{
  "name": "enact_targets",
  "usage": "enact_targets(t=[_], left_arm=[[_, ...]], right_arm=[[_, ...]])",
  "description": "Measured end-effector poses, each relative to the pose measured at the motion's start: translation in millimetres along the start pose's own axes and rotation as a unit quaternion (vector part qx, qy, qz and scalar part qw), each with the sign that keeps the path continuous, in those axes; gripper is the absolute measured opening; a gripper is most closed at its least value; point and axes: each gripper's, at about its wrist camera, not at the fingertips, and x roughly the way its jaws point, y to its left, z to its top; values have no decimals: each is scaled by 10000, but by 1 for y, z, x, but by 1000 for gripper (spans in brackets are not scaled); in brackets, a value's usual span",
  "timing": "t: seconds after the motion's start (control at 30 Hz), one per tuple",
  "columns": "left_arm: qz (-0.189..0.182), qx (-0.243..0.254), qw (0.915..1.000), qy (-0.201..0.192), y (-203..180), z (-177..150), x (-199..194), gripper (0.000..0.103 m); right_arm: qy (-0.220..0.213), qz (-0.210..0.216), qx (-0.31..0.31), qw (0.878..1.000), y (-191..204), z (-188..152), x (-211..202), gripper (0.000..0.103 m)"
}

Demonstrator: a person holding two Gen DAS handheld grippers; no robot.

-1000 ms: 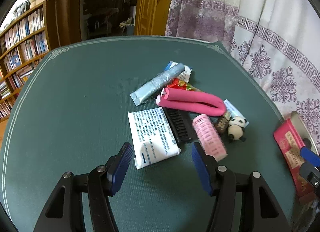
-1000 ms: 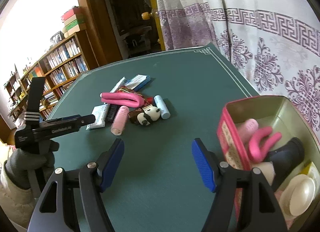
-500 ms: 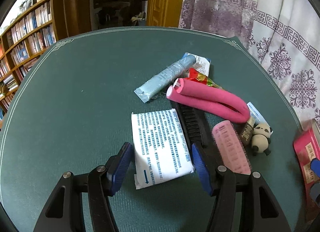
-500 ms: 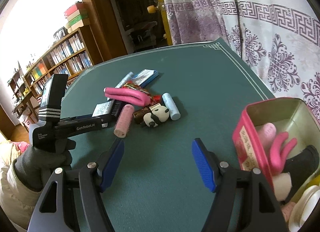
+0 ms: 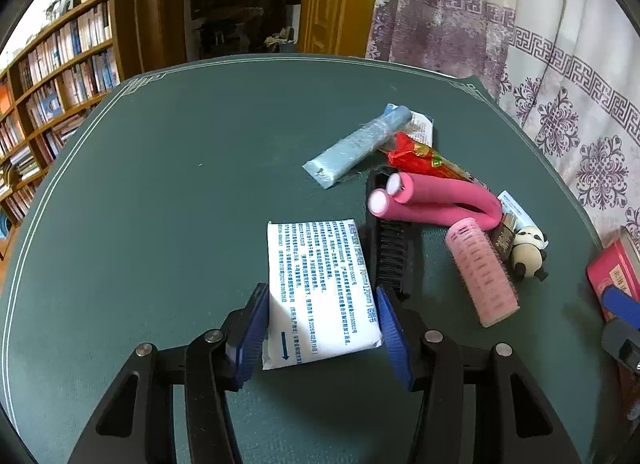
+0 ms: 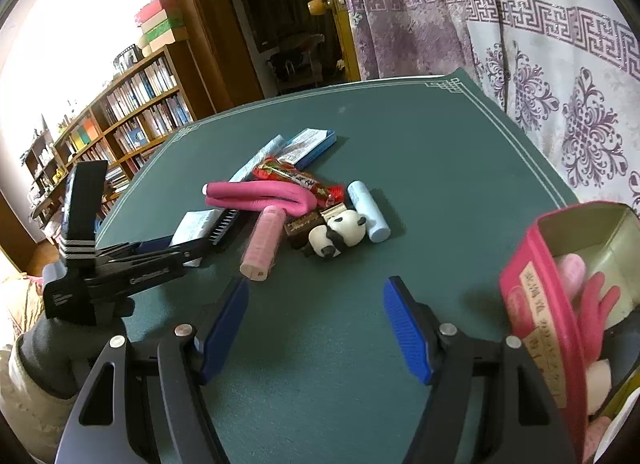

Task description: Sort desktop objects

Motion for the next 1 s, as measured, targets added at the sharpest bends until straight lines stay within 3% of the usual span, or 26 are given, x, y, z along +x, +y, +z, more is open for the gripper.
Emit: enact_targets(t=[0.47,0.9,1.0], left_arm=[[-223,-137,9996,-62,-2,-7,-14,53],[-105,-138,9998,-35,1,-39,-41,54],[-233,-179,9996,-13,1,-47,-47,63]], right_arm=[[47,25,20,10000,14,1,1,74],[-291,58,-136,9995,36,-18,-52,74],[-363,67,-178,9992,39,-25,-65,76]])
